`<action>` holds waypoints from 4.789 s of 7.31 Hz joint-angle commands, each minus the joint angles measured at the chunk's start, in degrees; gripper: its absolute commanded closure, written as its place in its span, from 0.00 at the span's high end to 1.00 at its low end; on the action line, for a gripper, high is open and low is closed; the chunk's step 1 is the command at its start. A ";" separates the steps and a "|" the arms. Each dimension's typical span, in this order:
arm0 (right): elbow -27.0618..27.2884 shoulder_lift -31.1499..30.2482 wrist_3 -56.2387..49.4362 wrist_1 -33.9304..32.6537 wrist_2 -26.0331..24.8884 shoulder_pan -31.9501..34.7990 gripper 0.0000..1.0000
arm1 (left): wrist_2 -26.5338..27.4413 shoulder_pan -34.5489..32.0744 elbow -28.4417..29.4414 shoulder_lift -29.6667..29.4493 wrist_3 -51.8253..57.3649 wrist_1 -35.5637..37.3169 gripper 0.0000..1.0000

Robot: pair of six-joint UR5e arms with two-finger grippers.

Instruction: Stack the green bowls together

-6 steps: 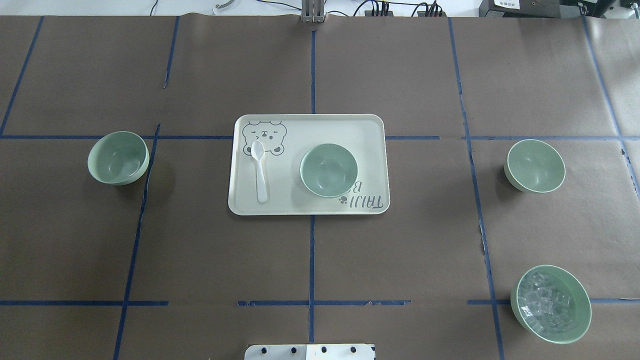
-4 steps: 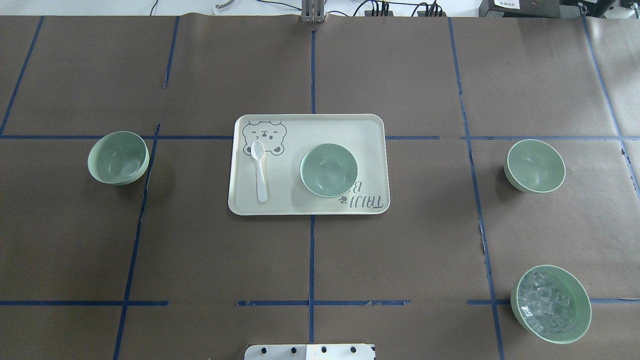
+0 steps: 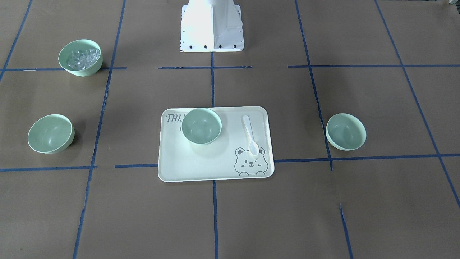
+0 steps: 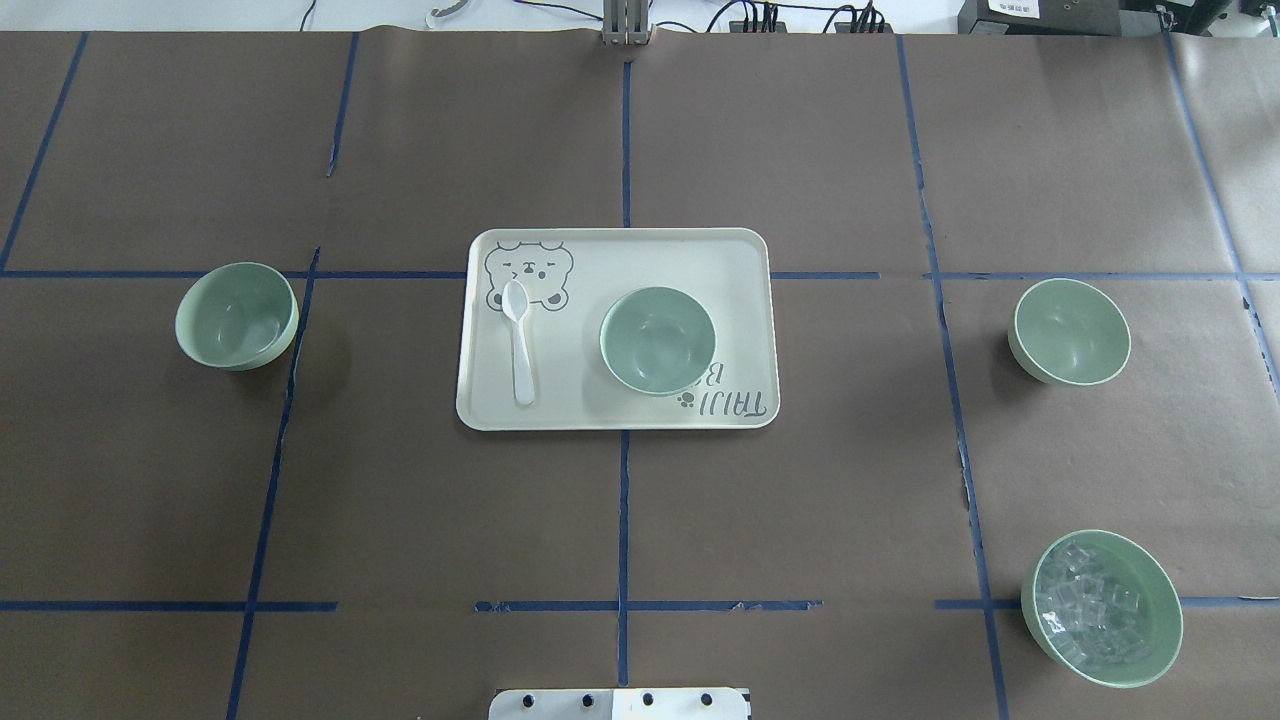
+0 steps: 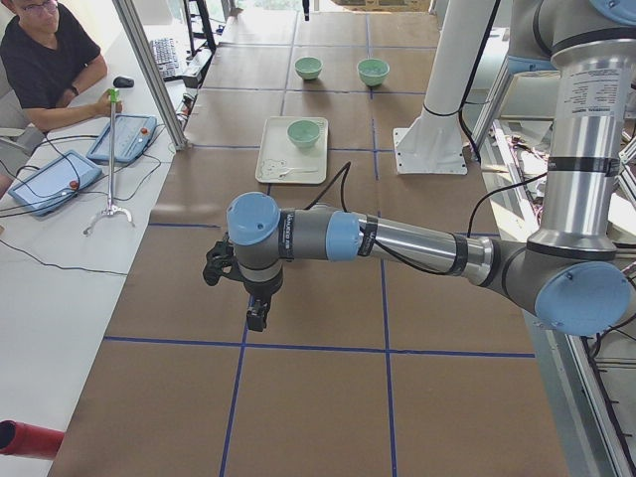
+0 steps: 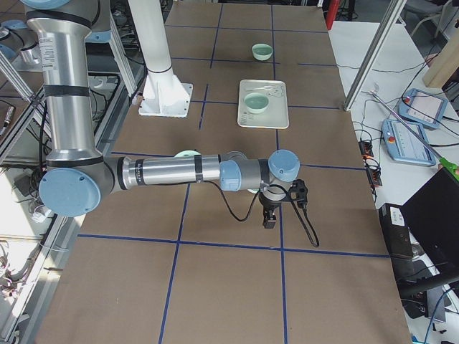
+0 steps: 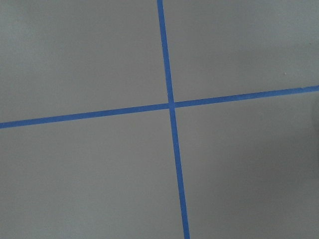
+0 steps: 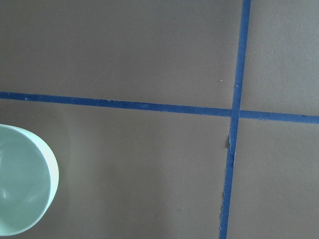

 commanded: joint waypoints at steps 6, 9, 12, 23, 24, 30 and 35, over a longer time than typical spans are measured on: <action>0.24 -0.53 0.75 6.71 0.28 -0.87 1.00 | -6.28 26.55 0.38 -2.15 -40.76 -22.74 1.00; 0.32 -0.44 2.42 6.89 0.37 -2.72 1.00 | 0.36 33.01 6.52 -7.50 -53.03 -27.82 0.89; 0.32 -0.35 2.34 6.89 0.46 -3.16 1.00 | 4.57 38.00 10.83 -10.76 -53.12 -27.91 0.86; 3.05 0.00 12.92 10.81 0.37 -10.00 1.00 | 6.16 46.60 7.50 -30.76 -80.75 -24.92 0.00; 2.96 -0.43 15.32 13.36 0.20 -11.24 1.00 | 6.95 48.72 8.72 -35.15 -84.89 -24.84 0.00; 2.96 0.18 18.86 13.39 -1.47 -15.81 1.00 | 19.61 59.11 15.24 -44.96 -90.47 -24.40 0.00; 2.52 0.44 18.95 13.39 -1.56 -16.87 1.00 | 22.95 60.08 14.28 -44.16 -89.68 -24.75 1.00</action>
